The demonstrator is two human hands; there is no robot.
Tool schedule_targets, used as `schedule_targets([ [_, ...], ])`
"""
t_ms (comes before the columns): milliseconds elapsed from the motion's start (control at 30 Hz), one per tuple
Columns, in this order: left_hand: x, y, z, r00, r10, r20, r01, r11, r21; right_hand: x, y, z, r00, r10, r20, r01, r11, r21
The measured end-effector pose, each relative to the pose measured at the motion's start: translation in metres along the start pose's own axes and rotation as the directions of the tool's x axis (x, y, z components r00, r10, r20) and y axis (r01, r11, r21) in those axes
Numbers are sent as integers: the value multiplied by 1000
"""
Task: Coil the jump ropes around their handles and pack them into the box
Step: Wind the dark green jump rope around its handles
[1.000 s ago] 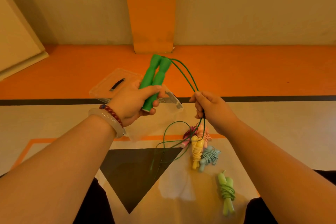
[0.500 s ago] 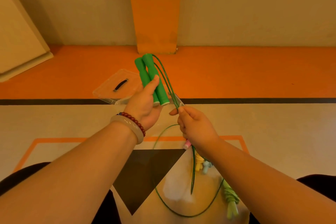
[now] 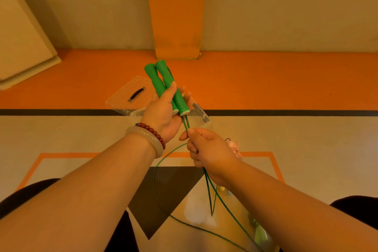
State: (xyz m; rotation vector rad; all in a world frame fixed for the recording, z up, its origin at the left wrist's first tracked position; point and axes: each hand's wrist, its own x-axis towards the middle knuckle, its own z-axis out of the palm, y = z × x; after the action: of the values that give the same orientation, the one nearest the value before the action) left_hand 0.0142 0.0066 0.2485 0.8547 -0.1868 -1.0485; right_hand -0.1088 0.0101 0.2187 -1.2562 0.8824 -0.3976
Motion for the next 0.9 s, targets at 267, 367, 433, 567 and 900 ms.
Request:
schedule_targets([
  [267, 0, -1, -1, 998, 21, -53, -20, 1000, 19, -5, -7, 4, 995, 87, 46, -85, 995, -42],
  [367, 2, -1, -1, 999, 15, -39, -14, 1000, 16, -6, -11, 5, 992, 106, 63, -102, 992, -69],
  [433, 2, -1, 0, 1000, -6, -29, 7, 1000, 16, -8, -12, 6, 993, 103, 63, -96, 990, -105],
  [567, 4, -1, -3, 1000, -8, -17, 9, 998, 63, -8, -13, 9, 998, 61, 15, -55, 968, -245],
  [900, 5, 0, -5, 996, 81, -22, -75, 973, 217, -14, -22, 9, 997, -74, -4, 64, 885, -461],
])
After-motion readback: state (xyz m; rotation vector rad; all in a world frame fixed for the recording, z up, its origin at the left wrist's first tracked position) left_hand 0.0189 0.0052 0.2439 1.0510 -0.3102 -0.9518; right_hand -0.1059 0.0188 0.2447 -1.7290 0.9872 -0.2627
